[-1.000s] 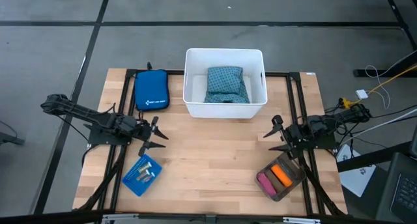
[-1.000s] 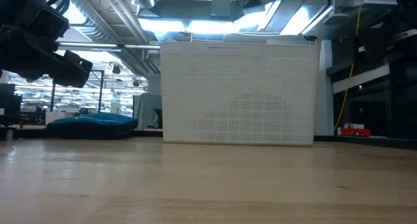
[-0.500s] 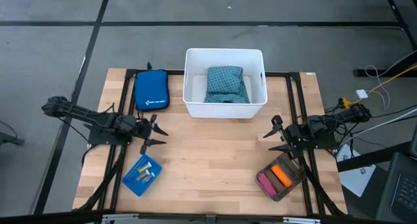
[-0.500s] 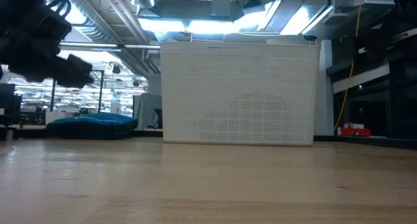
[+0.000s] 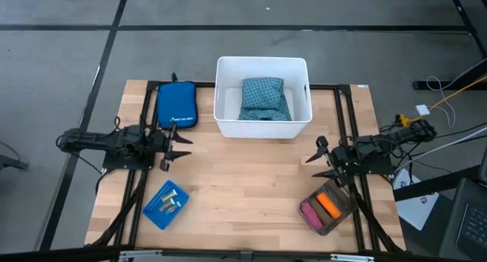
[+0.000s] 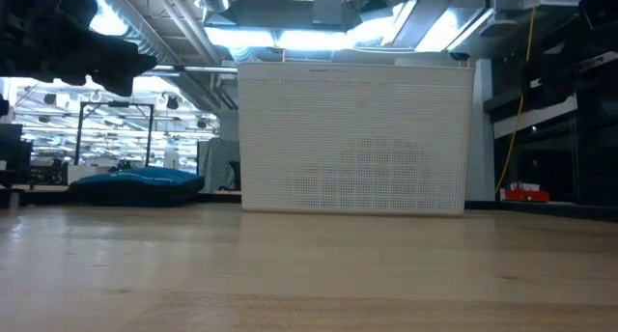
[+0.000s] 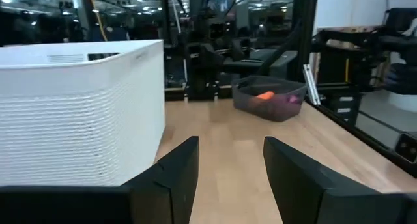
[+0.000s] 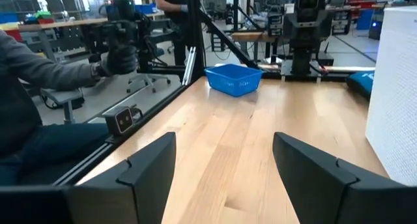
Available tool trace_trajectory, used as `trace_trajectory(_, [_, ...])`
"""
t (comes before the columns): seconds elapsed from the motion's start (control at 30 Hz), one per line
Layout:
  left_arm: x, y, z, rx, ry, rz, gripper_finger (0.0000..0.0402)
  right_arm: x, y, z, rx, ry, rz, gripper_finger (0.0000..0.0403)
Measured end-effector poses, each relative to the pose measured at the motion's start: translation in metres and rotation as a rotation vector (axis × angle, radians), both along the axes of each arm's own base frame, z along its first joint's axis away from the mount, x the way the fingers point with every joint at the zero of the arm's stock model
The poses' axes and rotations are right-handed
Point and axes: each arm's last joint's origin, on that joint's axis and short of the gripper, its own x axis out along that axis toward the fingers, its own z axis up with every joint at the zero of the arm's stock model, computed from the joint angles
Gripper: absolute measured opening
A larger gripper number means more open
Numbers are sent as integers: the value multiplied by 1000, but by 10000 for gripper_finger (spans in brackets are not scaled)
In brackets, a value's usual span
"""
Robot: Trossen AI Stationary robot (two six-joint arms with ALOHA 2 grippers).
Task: Pick & Place Medicine items
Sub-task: Return to Home Position
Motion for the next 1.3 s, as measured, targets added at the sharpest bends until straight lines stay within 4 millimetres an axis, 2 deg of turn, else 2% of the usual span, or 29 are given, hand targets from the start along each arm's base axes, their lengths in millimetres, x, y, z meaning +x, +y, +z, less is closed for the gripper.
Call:
trace_trajectory(0.13, [-2, 5, 3, 3, 23, 45, 169, 1, 0, -2, -10, 21, 0, 255])
trace_trajectory(0.37, [-3, 6, 7, 25, 9, 2, 169, 3, 1, -4, -24, 47, 0, 255])
trace_trajectory(0.73, [-2, 12, 5, 30, 48, 164, 169, 3, 1, -4, -23, 49, 0, 255])
trace_trajectory(1.3, [-2, 12, 5, 30, 49, 162, 169, 3, 1, -4, -22, 48, 0, 256])
